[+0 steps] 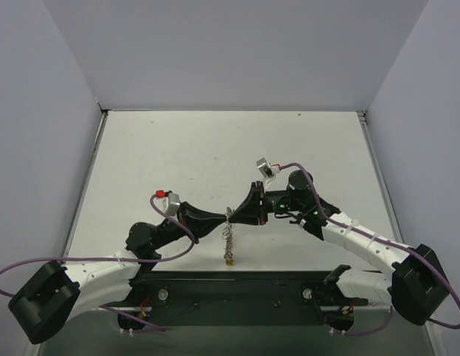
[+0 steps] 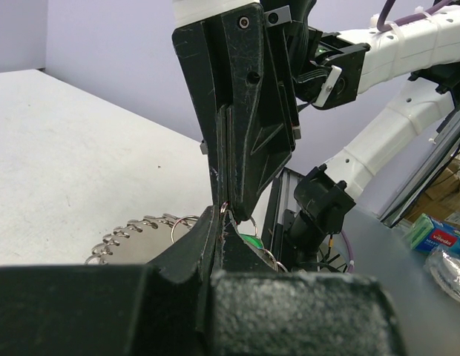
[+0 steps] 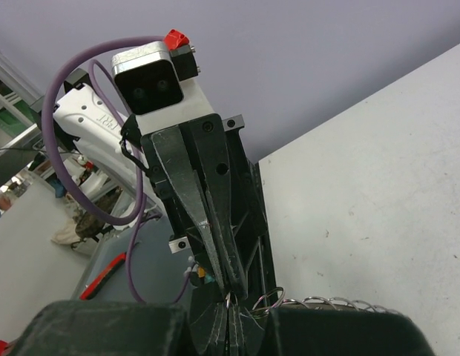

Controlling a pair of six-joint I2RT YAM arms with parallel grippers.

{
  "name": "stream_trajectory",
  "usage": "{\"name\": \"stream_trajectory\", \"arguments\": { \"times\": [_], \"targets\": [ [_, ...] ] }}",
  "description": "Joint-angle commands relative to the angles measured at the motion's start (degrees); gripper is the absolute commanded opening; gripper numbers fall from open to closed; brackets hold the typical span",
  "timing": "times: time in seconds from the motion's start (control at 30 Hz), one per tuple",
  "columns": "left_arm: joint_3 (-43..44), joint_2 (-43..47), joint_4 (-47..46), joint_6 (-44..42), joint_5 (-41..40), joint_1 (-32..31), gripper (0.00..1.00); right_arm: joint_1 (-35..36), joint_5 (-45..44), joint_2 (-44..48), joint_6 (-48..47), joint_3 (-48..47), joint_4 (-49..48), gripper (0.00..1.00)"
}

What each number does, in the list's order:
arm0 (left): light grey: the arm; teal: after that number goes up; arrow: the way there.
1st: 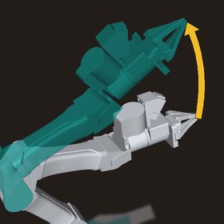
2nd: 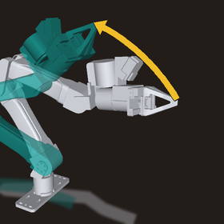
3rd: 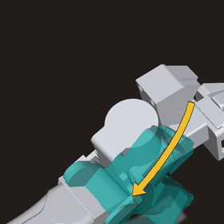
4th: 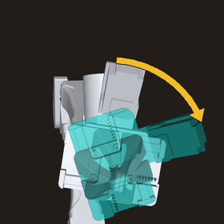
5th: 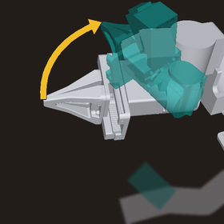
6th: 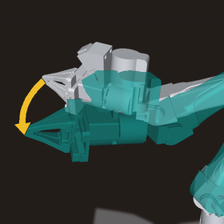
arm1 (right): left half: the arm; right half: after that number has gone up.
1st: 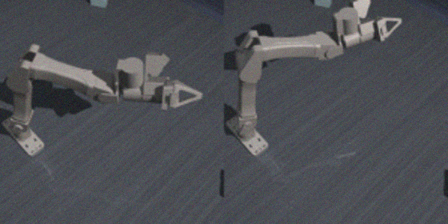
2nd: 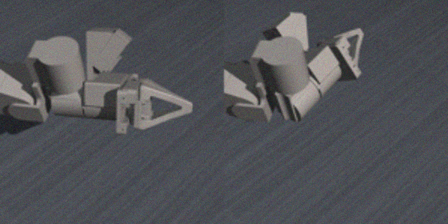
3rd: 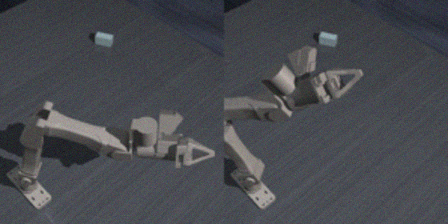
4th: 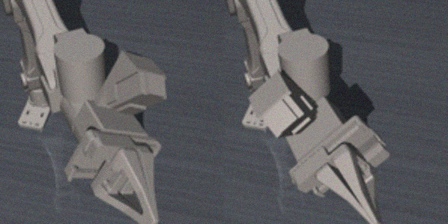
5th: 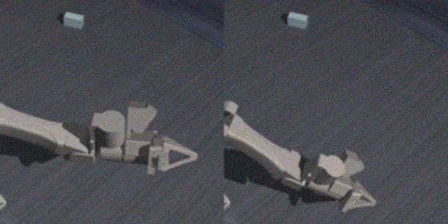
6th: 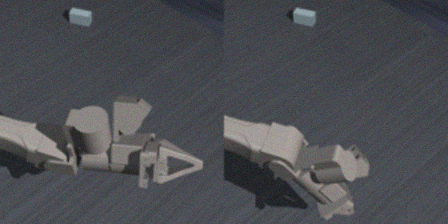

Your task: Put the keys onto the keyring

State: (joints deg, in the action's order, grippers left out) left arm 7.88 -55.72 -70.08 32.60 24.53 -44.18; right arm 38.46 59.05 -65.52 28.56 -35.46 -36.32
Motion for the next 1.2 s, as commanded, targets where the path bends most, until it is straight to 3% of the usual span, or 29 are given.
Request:
{"name": "stream_trajectory", "arguments": {
  "times": [0.0, 0.23, 0.4, 0.47, 0.57, 0.67, 0.8, 0.87, 0.9, 1.0, 1.17],
  "targets": [
    [2.93, 0.44, -5.77, 0.27, 0.51, 0.06, 0.00, 0.57, 1.60, 0.30, -1.39, -1.98, -2.98, 0.00],
    [3.54, 0.88, -3.31, 0.80, 0.25, 0.06, 0.02, 0.57, 1.25, 1.62, -7.81, -4.52, 6.32, 0.00],
    [5.30, 4.91, 5.47, -1.39, 0.43, 0.06, 0.39, 0.57, 1.25, 2.58, -11.67, -6.02, 11.61, 0.00],
    [6.96, 6.85, 9.16, -3.59, 0.69, 0.06, 0.44, 0.57, 1.51, 2.76, -13.87, -7.07, 14.51, 0.00],
    [11.34, 11.15, 22.99, -6.84, 1.22, 0.15, 0.53, 0.57, 1.77, 2.76, -18.70, -9.70, 20.65, 0.00],
    [17.23, 12.83, 35.24, -12.55, 5.69, 0.24, 0.55, 0.57, 1.77, 2.59, -24.83, -12.34, 29.26, 0.00],
    [31.71, 9.34, 61.47, -20.28, 12.72, 0.24, 0.56, 0.57, 1.51, 1.36, -32.85, -17.79, 40.69, 0.00],
    [36.48, 7.31, 69.69, -24.85, 17.11, 0.24, 0.56, 0.57, 0.72, 1.01, -35.66, -20.69, 46.75, 0.00],
    [39.38, 5.30, 79.13, -26.43, 18.87, 0.24, 0.56, 0.48, 0.46, 0.57, -38.11, -21.48, 48.25, 0.00],
    [47.21, 2.65, 91.39, -30.57, 22.48, 0.24, 0.56, 0.57, 0.28, -0.13, -41.20, -23.95, 53.01, 0.00],
    [50.57, 1.32, 98.20, -32.34, 25.56, 0.24, 0.59, 0.92, 2.91, -1.28, -46.21, -27.72, 59.68, 0.00]
  ]
}}
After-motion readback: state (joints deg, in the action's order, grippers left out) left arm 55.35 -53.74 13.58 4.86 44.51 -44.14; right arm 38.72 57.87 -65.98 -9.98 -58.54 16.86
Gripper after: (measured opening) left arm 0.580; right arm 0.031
